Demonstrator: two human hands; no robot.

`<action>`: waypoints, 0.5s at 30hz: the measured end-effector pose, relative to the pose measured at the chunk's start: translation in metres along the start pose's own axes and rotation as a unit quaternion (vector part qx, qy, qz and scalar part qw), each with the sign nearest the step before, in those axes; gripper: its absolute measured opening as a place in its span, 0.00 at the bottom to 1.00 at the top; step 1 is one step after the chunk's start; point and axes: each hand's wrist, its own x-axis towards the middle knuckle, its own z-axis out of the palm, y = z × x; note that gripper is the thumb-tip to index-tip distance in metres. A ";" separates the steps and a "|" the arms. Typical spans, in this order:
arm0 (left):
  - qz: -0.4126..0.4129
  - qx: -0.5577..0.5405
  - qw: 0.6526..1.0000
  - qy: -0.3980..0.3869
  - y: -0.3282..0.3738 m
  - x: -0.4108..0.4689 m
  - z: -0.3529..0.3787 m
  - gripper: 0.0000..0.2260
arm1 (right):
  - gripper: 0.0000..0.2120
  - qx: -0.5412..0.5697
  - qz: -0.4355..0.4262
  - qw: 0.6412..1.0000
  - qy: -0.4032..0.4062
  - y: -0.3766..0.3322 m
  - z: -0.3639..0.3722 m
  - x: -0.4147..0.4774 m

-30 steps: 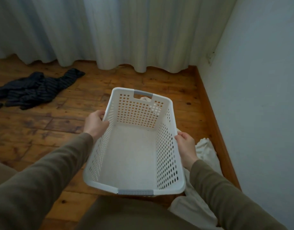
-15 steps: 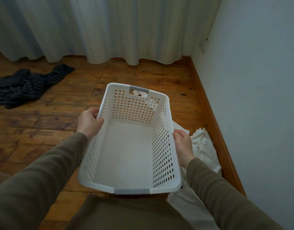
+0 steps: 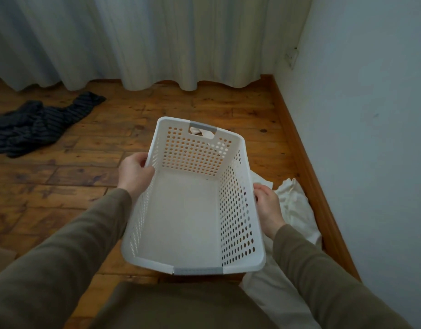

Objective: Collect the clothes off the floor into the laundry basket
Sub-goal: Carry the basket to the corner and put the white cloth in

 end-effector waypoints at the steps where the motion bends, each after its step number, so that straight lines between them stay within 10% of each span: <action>1: 0.004 0.004 1.000 0.003 0.000 0.000 0.002 0.14 | 0.11 -0.001 -0.004 1.000 0.003 0.002 -0.004 0.002; 6: 0.016 0.014 1.000 -0.009 0.003 0.001 0.006 0.13 | 0.19 -0.212 -0.031 0.975 0.054 0.039 -0.043 0.025; 10: 0.023 0.020 1.000 0.002 0.006 0.001 0.008 0.14 | 0.34 -0.497 -0.003 0.867 0.045 0.079 -0.072 0.045; 15: 0.031 0.024 0.999 -0.002 0.010 0.005 0.011 0.14 | 0.45 -0.512 0.091 0.854 0.008 0.108 -0.072 0.047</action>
